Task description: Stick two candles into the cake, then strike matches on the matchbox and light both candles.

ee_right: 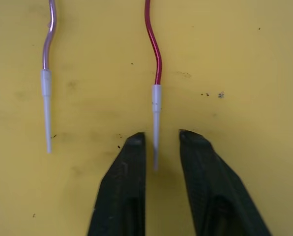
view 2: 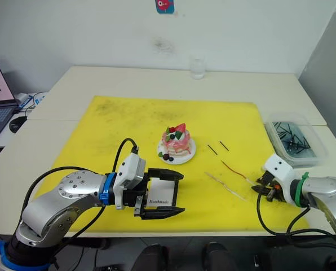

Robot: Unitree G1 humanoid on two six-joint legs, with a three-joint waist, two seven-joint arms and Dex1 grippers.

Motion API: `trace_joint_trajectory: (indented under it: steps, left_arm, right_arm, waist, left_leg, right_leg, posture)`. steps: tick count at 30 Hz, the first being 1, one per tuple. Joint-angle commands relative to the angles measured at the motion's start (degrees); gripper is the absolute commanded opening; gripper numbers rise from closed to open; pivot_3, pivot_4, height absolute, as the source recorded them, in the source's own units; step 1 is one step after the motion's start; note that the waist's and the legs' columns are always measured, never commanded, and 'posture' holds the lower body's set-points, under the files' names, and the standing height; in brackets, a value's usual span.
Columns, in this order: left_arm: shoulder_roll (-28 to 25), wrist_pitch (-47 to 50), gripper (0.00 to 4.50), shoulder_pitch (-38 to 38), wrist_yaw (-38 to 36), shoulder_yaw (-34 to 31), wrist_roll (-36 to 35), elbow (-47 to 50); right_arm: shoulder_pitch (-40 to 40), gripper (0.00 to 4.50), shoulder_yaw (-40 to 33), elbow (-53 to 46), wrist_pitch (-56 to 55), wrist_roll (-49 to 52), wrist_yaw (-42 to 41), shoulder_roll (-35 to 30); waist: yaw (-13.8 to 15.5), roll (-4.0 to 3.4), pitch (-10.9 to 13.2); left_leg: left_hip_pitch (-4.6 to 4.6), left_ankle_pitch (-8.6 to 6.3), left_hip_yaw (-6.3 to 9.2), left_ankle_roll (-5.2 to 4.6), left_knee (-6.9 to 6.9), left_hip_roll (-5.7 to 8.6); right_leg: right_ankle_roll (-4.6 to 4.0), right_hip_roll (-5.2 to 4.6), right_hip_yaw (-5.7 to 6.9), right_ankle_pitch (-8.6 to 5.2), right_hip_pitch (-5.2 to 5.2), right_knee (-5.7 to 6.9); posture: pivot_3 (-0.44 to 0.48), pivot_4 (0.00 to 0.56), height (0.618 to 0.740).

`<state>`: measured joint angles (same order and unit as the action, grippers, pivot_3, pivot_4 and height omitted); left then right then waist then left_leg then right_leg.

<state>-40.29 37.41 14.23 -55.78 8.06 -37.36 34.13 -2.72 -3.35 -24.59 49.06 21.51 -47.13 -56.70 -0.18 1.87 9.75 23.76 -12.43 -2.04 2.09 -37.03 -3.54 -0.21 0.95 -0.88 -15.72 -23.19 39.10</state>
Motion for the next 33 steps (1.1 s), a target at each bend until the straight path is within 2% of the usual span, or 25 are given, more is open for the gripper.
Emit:
trace_joint_trajectory:
  steps: [1, 9, 15, 19, 25, 29, 33]
  left_arm:
    - [-0.44, -0.36, 4.5, -0.32, 0.02, -1.12, -1.15, 2.63]
    - [-0.85, 2.21, 4.5, -2.3, 3.45, -3.44, -1.79, 0.7]
    - [0.31, 10.79, 4.5, -4.14, 8.4, -9.61, -9.08, -4.26]
    - [2.68, 18.6, 4.5, -1.77, 12.77, -14.7, -20.32, -6.3]
    - [8.99, 25.07, 4.5, 5.21, 27.04, -18.02, -45.16, -10.39]
    - [12.13, 23.45, 4.5, 8.35, 34.73, -16.43, -53.87, -12.54]
    - [15.76, 20.32, 4.5, 11.5, 40.37, -15.78, -58.33, -13.86]
  right_arm:
    - [0.01, 0.03, -0.39, -2.51, 1.41, 0.7, 0.56, 0.37]
    - [-2.41, 0.03, -4.57, -4.75, 7.63, 4.94, 1.45, 1.66]
    - [-5.16, 0.03, -15.54, -6.31, 15.96, 13.27, 2.95, 3.48]
    - [-10.63, 0.03, -22.62, -8.43, 23.37, 23.38, 6.11, 9.57]
    - [-18.91, 0.03, -26.83, -10.01, 30.36, 42.72, 16.39, 22.57]
    - [-22.15, 0.03, -24.36, -7.07, 27.66, 60.24, 29.0, 26.16]
    - [-21.8, 0.03, -17.9, -5.0, 18.66, 78.91, 42.12, 23.52]
  waist:
    - [0.0, 0.0, 0.0]
    - [-0.03, 0.0, 0.0]
    - [-0.09, 0.0, 0.0]
    - [-0.05, 0.03, 0.02]
    - [-0.11, 0.02, 0.01]
    - [-0.15, 0.02, 0.01]
    - [-0.21, 0.02, 0.01]
  left_leg:
    - [0.0, 0.0, 0.0, 0.0, 0.0, 0.0]
    - [-0.01, 0.0, 0.02, 0.0, 0.01, -0.01]
    - [-0.01, 0.0, 0.01, 0.0, 0.0, -0.02]
    - [0.02, 0.0, 0.08, 0.0, 0.01, -0.04]
    - [0.06, 0.0, 0.11, 0.0, -0.01, -0.03]
    - [0.08, 0.0, 0.08, 0.0, 0.0, -0.05]
    - [0.1, 0.0, 0.09, -0.01, -0.01, -0.01]
  right_leg:
    - [0.0, 0.0, 0.0, 0.0, 0.0, 0.0]
    - [0.0, 0.0, 0.01, 0.0, 0.0, 0.0]
    - [0.01, 0.0, 0.0, 0.0, 0.0, 0.01]
    - [0.01, 0.0, 0.07, 0.0, 0.0, 0.0]
    - [0.05, 0.0, 0.06, 0.03, 0.01, 0.02]
    - [0.05, -0.02, 0.01, 0.03, 0.01, -0.01]
    - [0.05, -0.02, 0.02, 0.03, 0.01, 0.0]
  posture:
    - [0.0, 0.15, 0.729]
    - [0.0, 0.15, 0.729]
    - [0.0, 0.15, 0.729]
    - [0.0, 0.15, 0.729]
    - [0.0, 0.15, 0.729]
    - [0.0, 0.15, 0.729]
    - [0.0, 0.15, 0.729]
